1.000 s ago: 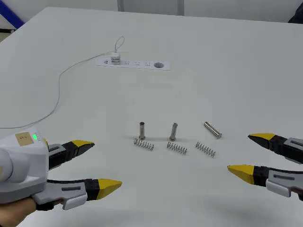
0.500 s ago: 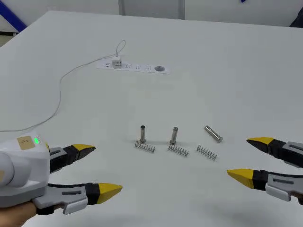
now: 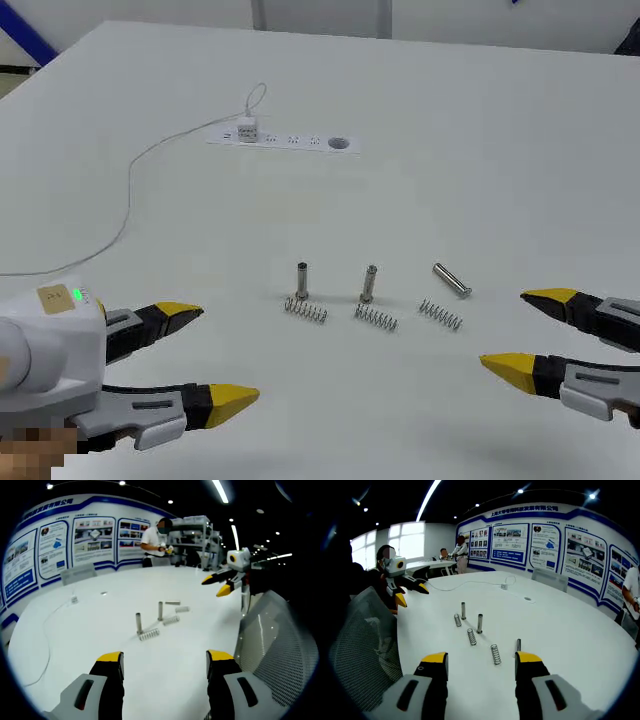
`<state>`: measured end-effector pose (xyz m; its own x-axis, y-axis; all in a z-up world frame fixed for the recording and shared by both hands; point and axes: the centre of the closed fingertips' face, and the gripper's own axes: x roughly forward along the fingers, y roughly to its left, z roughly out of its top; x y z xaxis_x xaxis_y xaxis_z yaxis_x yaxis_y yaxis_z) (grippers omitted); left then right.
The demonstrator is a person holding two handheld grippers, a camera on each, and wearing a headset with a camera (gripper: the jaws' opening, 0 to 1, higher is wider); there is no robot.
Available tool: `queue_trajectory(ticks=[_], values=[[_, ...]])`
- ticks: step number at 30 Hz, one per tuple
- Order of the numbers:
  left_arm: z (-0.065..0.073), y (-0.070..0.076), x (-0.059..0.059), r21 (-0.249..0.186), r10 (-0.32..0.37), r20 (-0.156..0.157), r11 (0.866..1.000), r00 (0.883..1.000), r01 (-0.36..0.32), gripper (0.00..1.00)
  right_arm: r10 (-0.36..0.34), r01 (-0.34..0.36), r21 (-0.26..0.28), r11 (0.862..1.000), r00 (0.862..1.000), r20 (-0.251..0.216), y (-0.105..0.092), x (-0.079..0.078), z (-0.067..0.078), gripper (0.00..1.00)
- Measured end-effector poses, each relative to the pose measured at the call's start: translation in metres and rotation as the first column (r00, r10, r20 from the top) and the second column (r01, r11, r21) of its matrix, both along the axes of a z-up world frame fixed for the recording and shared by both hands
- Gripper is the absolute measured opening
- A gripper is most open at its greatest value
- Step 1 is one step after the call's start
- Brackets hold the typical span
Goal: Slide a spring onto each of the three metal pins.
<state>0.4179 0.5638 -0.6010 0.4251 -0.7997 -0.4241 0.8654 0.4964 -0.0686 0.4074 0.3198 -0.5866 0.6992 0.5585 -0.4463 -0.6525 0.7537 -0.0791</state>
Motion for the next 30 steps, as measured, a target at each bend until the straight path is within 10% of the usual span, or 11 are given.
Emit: queue_trajectory(ticks=[30], values=[[0.003, -0.004, 0.001, -0.012, -0.002, 0.009, 1.000, 1.000, 0.002, 0.68, -0.034, 0.034, -0.021, 0.999, 0.999, 0.009, -0.013, 0.015, 0.010, 0.50]])
